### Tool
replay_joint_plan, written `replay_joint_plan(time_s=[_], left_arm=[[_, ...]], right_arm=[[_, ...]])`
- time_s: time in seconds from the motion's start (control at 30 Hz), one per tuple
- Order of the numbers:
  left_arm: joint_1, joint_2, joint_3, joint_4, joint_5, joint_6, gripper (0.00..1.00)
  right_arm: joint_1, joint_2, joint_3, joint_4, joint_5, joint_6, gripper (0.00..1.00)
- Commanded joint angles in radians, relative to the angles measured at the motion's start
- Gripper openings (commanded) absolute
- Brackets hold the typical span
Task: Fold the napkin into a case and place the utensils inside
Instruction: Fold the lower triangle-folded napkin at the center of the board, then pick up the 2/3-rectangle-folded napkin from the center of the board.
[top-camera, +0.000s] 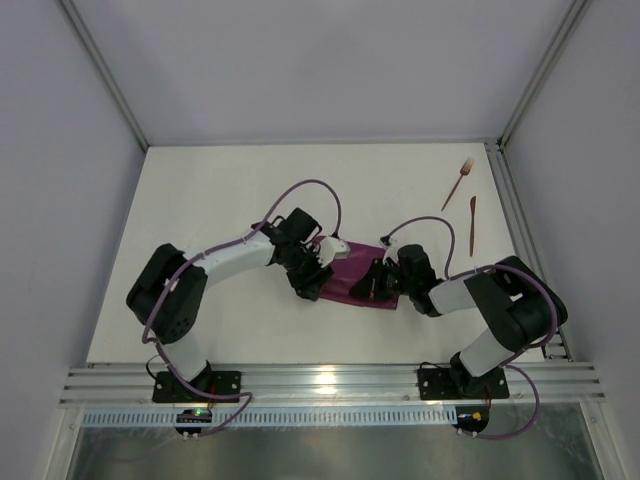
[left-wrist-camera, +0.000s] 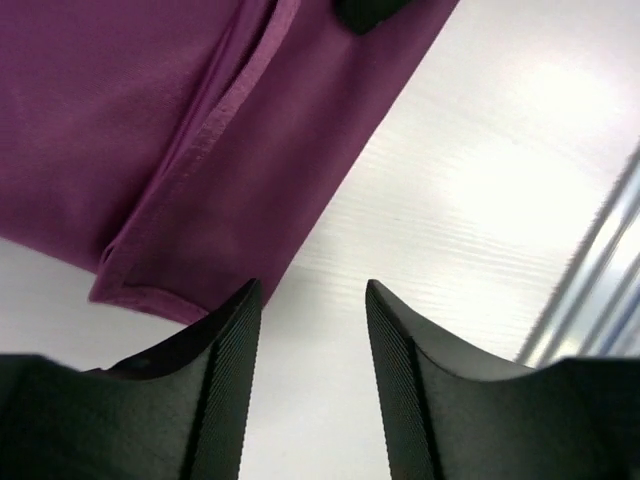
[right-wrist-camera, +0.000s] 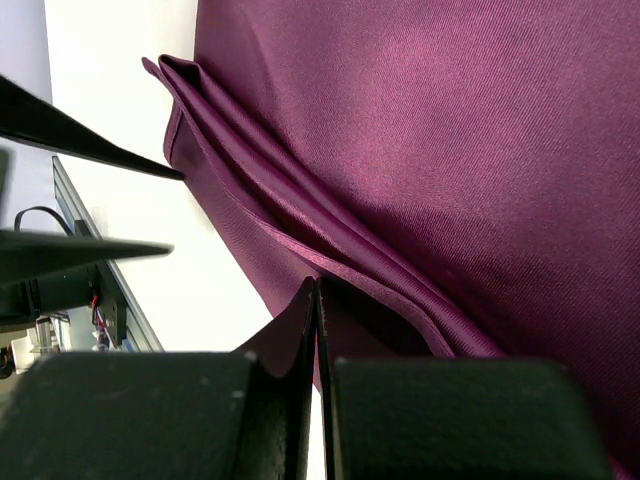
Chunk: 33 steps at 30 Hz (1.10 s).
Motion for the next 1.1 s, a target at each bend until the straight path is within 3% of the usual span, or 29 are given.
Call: replay_joint_plan(time_s=[0.0, 0.07, 0.1, 0.17, 0.27, 0.43, 0.57, 0.83, 1.0, 1.07], left_arm=[[0.075, -0.135, 0.093, -0.03, 0.182, -0.04, 0.5], [0.141, -0.144, 0.124, 0.052, 0.137, -0.132, 0.57], [0.201, -0.132, 0.132, 0.085, 0.099, -0.227, 0.58], [0.238, -0.056, 0.167, 0.125, 0.042, -0.275, 0.59], [0.246, 0.071, 0.24, 0.113, 0.06, -0.275, 0.59], [0.232, 0.179, 0.294, 0.142, 0.071, -0.252, 0.69], [0.226, 0.254, 0.359, 0.128, 0.057, -0.258, 0.71], [0.217, 0.336, 0.402, 0.117, 0.011, -0.312, 0.63], [0.217, 0.368, 0.4, 0.087, 0.034, -0.321, 0.48], [0.217, 0.37, 0.391, 0.085, 0.051, -0.317, 0.46]], right_arm=[[-0.002, 0.007, 0.005, -0.04, 0.005, -0.036, 0.03], [-0.002, 0.012, 0.002, -0.037, -0.001, -0.038, 0.03], [-0.003, 0.015, 0.002, -0.031, -0.004, -0.038, 0.03], [-0.002, 0.021, 0.002, -0.022, -0.009, -0.035, 0.03], [-0.003, 0.033, 0.008, -0.013, -0.018, -0.035, 0.03], [-0.002, 0.05, 0.011, -0.007, -0.026, -0.038, 0.03], [-0.003, 0.058, 0.008, 0.006, -0.027, -0.033, 0.03], [-0.003, 0.06, 0.008, 0.01, -0.038, -0.036, 0.03], [-0.008, 0.063, 0.011, 0.006, -0.044, -0.036, 0.03], [-0.011, 0.064, 0.012, 0.006, -0.044, -0.036, 0.03]])
